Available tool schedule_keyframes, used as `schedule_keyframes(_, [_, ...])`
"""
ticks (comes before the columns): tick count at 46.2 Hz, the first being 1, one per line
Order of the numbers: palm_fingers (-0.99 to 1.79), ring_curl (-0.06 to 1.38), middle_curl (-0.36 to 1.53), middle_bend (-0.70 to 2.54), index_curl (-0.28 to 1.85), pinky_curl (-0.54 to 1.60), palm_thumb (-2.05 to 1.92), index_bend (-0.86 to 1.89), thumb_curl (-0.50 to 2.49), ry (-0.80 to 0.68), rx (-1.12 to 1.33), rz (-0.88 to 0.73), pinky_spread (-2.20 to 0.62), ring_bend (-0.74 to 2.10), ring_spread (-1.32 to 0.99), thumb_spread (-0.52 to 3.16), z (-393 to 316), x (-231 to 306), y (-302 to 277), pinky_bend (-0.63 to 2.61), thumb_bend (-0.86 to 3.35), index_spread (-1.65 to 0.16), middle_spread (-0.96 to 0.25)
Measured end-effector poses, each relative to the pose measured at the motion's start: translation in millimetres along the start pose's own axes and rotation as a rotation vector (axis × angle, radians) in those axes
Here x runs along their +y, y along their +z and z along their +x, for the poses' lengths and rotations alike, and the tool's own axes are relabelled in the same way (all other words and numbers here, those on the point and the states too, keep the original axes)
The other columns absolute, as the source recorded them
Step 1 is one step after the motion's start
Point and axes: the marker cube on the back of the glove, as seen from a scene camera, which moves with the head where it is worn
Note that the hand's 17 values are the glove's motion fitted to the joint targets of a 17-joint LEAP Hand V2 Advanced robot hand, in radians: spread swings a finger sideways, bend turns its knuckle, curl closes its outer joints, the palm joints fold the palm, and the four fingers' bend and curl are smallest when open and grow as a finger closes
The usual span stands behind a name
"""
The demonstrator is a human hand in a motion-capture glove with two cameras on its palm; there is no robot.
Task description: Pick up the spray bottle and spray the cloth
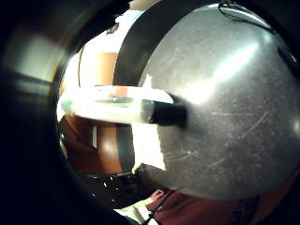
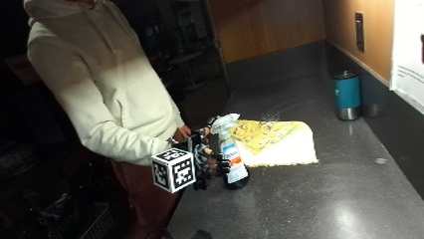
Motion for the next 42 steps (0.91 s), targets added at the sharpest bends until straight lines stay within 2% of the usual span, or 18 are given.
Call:
schedule_keyframes(11, [0.19,0.29,0.33,0.24,0.21,0.35,0.57,0.14,0.34,0.016,0.001,-0.038,0.13,0.42,-0.03,0.87,-8.5,-18.6,30.8,0.46,-0.03,-0.33,-0.02])
schedule_keyframes(20, [0.78,0.3,0.36,0.33,0.29,0.29,0.64,0.28,0.35,0.003,0.072,-0.051,0.1,0.47,-0.09,0.86,-22.8,-41.3,43.8,0.27,-0.02,-0.32,-0.08])
schedule_keyframes(24, [1.16,0.31,0.38,0.38,0.32,0.28,0.72,0.32,0.37,0.002,0.108,-0.066,0.02,0.49,-0.13,0.86,-27.2,-51.5,51.3,0.22,0.01,-0.27,-0.1])
schedule_keyframes(28, [1.33,0.35,0.42,0.45,0.37,0.31,0.82,0.33,0.4,0.0,0.143,-0.102,-0.06,0.52,-0.15,0.85,-32.3,-61.0,62.3,0.21,0.03,-0.23,-0.11])
schedule_keyframes(36, [1.39,0.39,0.46,0.53,0.42,0.35,0.93,0.33,0.49,-0.023,0.32,-0.244,-0.15,0.55,-0.16,0.62,-40.7,-81.7,96.6,0.28,0.0,-0.19,-0.11])
schedule_keyframes(42, [1.39,0.41,0.47,0.54,0.45,0.36,0.96,0.36,0.55,-0.057,0.564,-0.523,-0.18,0.57,-0.16,0.48,-69.0,-89.6,121.8,0.3,-0.02,-0.16,-0.11])
